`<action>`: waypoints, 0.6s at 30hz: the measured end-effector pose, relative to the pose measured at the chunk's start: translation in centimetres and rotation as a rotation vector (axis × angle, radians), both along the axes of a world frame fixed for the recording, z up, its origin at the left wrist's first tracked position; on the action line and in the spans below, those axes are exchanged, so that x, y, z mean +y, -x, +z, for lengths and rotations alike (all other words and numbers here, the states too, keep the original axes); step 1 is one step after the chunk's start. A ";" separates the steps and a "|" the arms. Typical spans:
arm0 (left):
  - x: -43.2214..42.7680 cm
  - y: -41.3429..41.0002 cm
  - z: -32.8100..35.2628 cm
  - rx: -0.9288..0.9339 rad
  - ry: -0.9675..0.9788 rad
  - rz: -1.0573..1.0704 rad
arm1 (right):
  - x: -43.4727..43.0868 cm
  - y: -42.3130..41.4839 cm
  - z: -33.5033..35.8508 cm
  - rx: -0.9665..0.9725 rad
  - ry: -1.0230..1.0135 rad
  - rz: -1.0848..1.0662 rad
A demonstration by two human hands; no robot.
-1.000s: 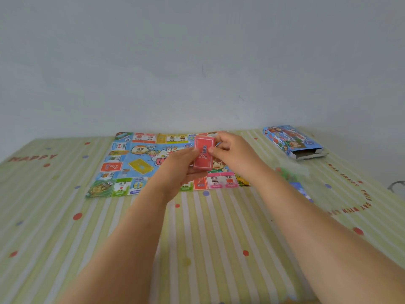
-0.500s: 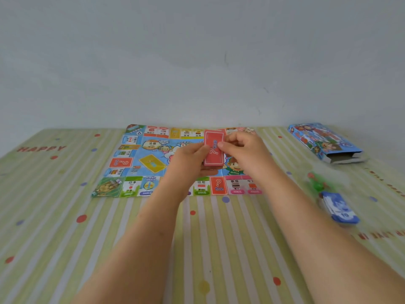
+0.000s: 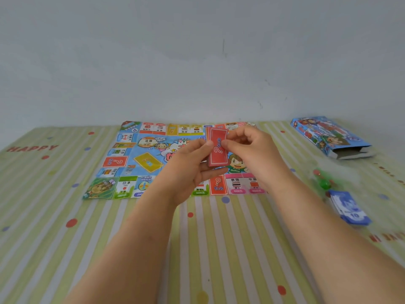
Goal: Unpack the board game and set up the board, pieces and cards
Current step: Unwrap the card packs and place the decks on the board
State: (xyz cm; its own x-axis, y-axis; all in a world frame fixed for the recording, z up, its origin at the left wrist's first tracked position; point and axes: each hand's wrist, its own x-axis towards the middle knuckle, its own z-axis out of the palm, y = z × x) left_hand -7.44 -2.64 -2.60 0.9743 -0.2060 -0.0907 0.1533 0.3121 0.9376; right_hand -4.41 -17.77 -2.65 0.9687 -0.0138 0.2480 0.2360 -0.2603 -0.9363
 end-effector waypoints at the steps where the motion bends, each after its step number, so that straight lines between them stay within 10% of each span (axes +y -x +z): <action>1: 0.0 0.0 0.0 0.004 0.007 -0.005 | 0.0 0.0 -0.1 -0.003 0.007 -0.004; 18: 0.3 -0.5 -0.6 -0.002 -0.018 0.120 | 0.4 0.0 -0.3 0.088 0.009 0.046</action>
State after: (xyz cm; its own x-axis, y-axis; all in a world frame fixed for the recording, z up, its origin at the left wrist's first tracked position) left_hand -6.90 -2.32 -3.16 0.9920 -0.0862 -0.0919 0.1144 0.3110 0.9435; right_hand -4.43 -17.36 -2.91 0.9862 0.0331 0.1622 0.1652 -0.2599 -0.9514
